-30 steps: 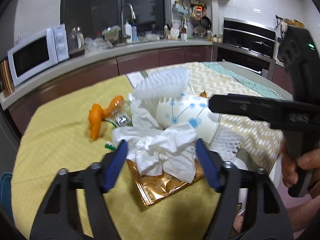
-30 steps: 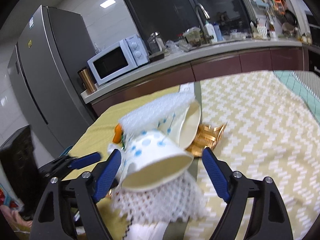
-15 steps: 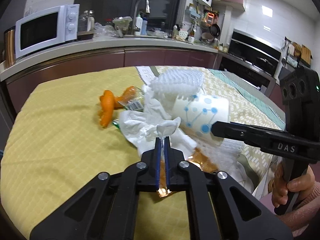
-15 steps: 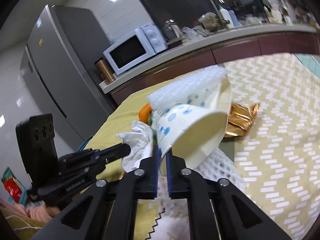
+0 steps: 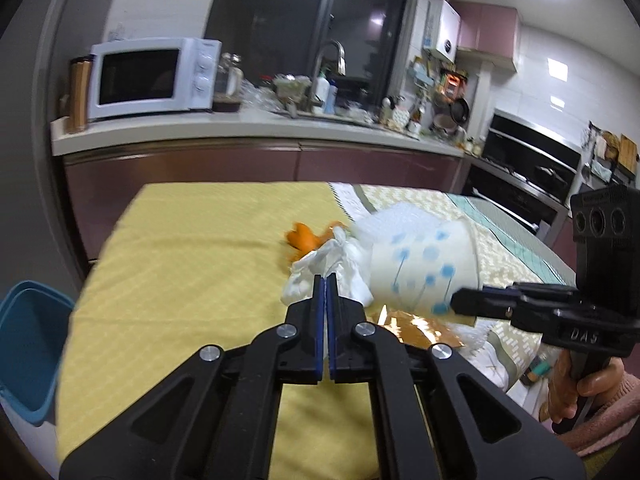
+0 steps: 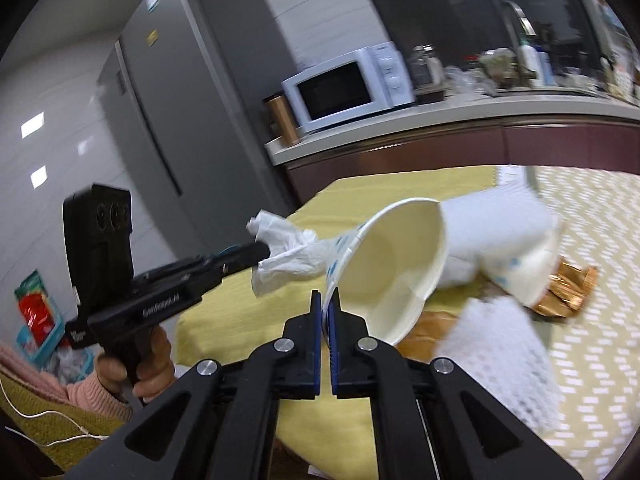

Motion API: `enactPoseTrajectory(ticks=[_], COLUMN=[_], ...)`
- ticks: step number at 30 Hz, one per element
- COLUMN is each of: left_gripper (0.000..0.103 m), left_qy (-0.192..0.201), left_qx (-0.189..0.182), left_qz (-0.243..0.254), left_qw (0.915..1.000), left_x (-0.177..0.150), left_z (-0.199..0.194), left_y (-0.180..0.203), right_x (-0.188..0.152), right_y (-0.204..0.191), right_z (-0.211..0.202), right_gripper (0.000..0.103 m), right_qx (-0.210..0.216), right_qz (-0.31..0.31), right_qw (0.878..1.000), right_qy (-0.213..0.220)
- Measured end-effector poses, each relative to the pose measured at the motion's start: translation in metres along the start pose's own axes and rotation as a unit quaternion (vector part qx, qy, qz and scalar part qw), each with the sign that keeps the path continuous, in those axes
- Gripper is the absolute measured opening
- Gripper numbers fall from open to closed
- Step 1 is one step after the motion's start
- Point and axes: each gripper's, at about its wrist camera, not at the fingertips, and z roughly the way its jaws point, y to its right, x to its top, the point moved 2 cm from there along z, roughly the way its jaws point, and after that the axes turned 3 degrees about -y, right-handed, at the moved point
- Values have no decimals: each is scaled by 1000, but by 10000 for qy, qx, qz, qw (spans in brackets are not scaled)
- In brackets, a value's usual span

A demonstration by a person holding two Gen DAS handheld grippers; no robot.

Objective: Collect trash
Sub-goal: 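Carry the cup in right tool while left tool carries tissue over the blue bin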

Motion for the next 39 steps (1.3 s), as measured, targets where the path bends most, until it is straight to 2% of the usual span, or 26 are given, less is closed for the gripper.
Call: enactPoseTrajectory(ticks=[7,11,15,20,25,29,35,39], left_gripper=[2,2,2,2,2,2,2,2], left_qy=[325,515,637,610,446,256,-32,-207], left_qx=[545,1019,1610,2228,2644,2834,3013,3057], left_qz=[-279,-459,-726,-1037,-1306,-1541,-1908,-2040], left_qw=[9976,9924,9822,9674,9545,9462,9342,9298], left_x=[3,3,0,-6,-19,-35,-57,-73], left_z=[-44,-72,-100,-124,-126,-120,-105,-90], left_y=[-48,-83,-128,-185,-234,-262,-305,-316], right_x=[17,32,44,60,72,74,67,56], right_y=[-31,-49,-75,-109,-144,-172,-192,-201], right_z=[30,54,82,124,168,207,260,285], right_gripper=[2,2,2,2,2,2,2,2], right_qx=[361,709,1010,1427,1797,1938,1808,1640], right_qz=[-363,-560,-806,-1041,-1205,-1356,-1448,-1523], right_qw=[9986,9957,9909,9821,9718,9622,9536,9486], right_qy=[-150,-222,-372,-658,-934,-1349,-1923,-2237])
